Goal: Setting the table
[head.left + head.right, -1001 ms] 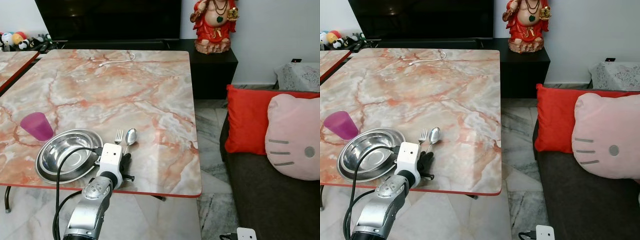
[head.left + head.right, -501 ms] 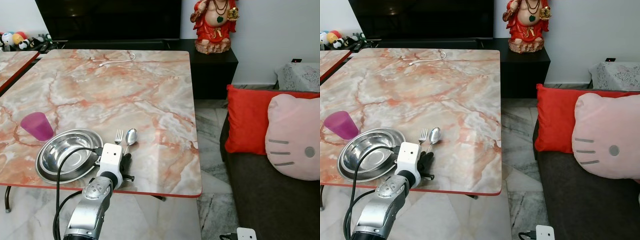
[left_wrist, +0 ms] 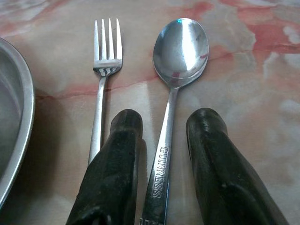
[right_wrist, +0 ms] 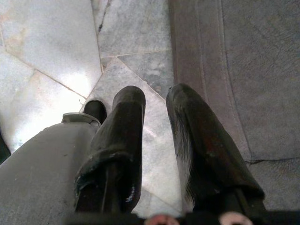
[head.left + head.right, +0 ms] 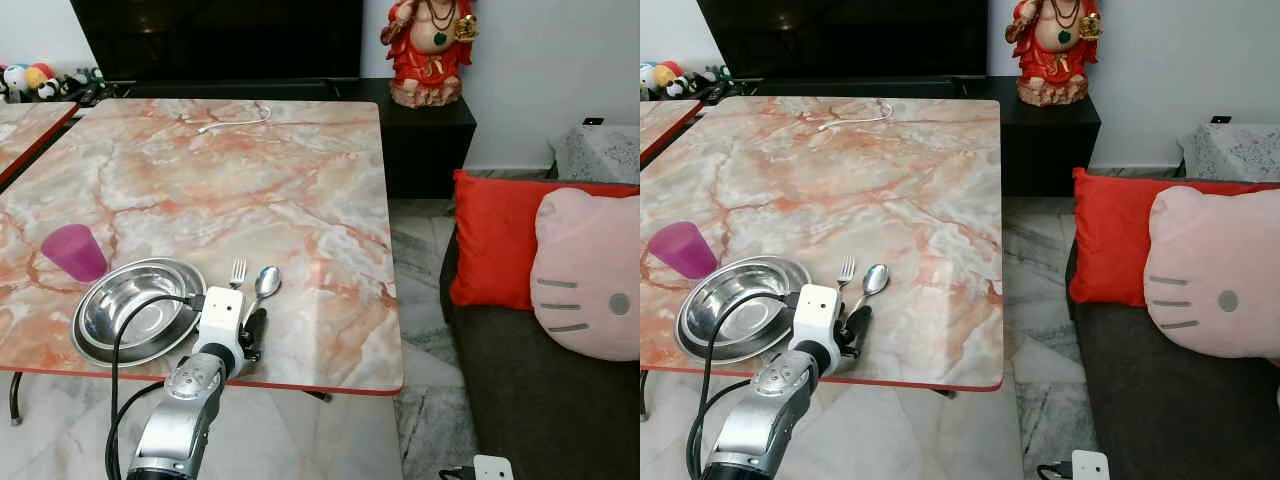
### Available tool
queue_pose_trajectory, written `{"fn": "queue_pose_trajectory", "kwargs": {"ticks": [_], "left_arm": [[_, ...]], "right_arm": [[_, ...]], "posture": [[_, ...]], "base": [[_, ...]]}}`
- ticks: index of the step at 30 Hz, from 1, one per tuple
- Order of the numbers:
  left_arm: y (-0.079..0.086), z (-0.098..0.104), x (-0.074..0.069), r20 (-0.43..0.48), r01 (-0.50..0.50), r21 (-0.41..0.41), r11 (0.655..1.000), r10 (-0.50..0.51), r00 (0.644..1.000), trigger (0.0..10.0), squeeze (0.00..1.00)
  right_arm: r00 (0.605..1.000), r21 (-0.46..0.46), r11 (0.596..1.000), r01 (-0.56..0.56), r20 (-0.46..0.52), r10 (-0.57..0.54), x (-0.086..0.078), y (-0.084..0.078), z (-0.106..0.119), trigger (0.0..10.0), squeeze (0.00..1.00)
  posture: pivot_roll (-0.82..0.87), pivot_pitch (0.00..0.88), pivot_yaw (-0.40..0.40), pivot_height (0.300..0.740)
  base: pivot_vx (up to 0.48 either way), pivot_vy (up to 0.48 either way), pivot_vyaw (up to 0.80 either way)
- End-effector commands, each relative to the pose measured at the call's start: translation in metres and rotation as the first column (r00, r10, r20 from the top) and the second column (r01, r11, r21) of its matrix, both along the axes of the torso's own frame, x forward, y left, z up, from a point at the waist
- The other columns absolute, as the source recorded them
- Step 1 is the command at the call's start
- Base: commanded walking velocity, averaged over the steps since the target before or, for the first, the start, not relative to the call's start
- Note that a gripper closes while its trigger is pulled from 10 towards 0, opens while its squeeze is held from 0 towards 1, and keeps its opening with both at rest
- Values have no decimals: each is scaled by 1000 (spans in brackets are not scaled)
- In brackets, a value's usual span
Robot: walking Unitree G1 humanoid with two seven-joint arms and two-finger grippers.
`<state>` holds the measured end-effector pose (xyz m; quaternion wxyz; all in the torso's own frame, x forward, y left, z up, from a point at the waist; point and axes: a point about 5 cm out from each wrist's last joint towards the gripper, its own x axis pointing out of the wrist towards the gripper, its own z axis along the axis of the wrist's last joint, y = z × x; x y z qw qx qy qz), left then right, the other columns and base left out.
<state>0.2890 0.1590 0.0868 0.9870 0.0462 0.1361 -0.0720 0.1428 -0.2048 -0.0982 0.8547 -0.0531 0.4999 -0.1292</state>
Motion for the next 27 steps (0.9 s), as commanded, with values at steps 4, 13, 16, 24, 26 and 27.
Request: {"fn": "queue_pose_trajectory", "kwargs": {"ticks": [4, 13, 16, 24, 26, 27], "left_arm": [[3, -2, 1, -11, -10, 13, 1000, 10, 1000, 10000, 0], [1, 15, 4, 102, -10, 20, 1000, 8, 995, 10000, 0], [1, 37, 7, 238, -25, -29, 999, 31, 971, 10000, 0], [16, 53, -2, 405, -122, 36, 992, 97, 909, 10000, 0], [16, 53, -2, 405, -122, 36, 992, 97, 909, 10000, 0], [16, 53, -2, 405, -122, 36, 992, 97, 909, 10000, 0]], "right_arm": [[1000, 2, 1000, -2, -8, 2, -1, 0, 0, 10000, 0], [1000, 1, 1000, -4, -9, 4, -1, 0, -1, 10000, 0], [1000, 1, 1000, -5, -8, 5, -1, 0, -1, 10000, 0], [1000, 0, 1000, -7, -9, 7, -1, 0, -1, 10000, 0], [1000, 0, 1000, -7, -9, 7, -1, 0, -1, 10000, 0], [1000, 0, 1000, -7, -9, 7, -1, 0, -1, 10000, 0]], "posture": [[-15, 36, 20, 740], [-16, 37, 20, 740], [-15, 37, 19, 740], [-16, 39, 19, 740], [-16, 39, 19, 740], [-16, 39, 19, 740]], "base": [[0, 0, 0], [0, 0, 0], [0, 0, 0], [0, 0, 0], [0, 0, 0], [0, 0, 0]]}}
